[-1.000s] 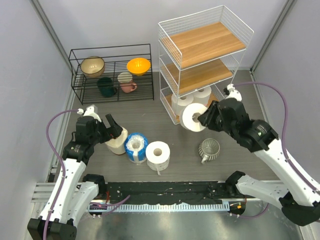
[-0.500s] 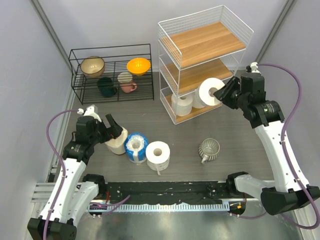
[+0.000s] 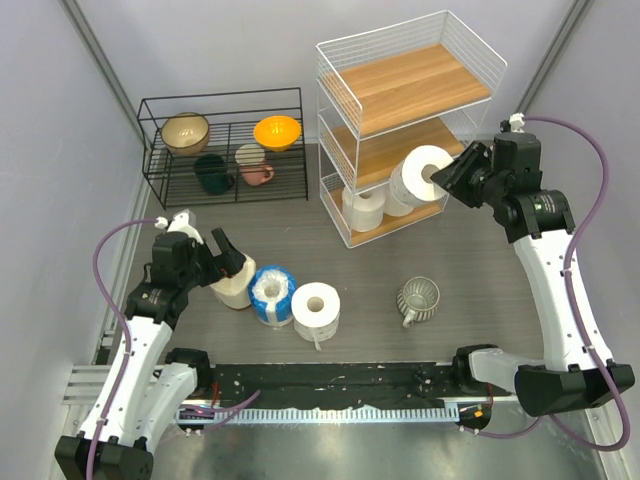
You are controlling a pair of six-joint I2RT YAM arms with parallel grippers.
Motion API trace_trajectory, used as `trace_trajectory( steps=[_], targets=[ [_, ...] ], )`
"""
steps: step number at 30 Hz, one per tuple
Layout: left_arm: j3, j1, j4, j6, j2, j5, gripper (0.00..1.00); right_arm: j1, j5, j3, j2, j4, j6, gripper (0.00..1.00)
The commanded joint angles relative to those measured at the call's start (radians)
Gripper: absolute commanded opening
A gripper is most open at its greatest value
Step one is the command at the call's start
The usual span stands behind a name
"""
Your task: Place and organize the paper towels onto the shelf
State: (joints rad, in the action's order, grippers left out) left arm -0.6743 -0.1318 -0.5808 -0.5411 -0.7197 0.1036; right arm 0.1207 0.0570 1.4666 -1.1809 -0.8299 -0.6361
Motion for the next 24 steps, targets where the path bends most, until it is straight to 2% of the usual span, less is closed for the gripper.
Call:
trace_trajectory(
  steps=[1, 9, 24],
  targets=[
    [-0.001, -0.003, 0.033, 0.006, 0.006, 0.024, 1.00, -0.009, 0.046, 0.077, 0.015, 0.150, -0.002, 0.33],
    [-0.001, -0.003, 0.033, 0.007, 0.005, 0.027, 1.00, -0.026, 0.037, 0.080, 0.017, 0.135, 0.013, 0.33],
    [-0.001, -0.005, 0.033, 0.006, 0.005, 0.027, 1.00, -0.087, 0.098, 0.210, -0.120, 0.117, 0.012, 0.33]
  ],
)
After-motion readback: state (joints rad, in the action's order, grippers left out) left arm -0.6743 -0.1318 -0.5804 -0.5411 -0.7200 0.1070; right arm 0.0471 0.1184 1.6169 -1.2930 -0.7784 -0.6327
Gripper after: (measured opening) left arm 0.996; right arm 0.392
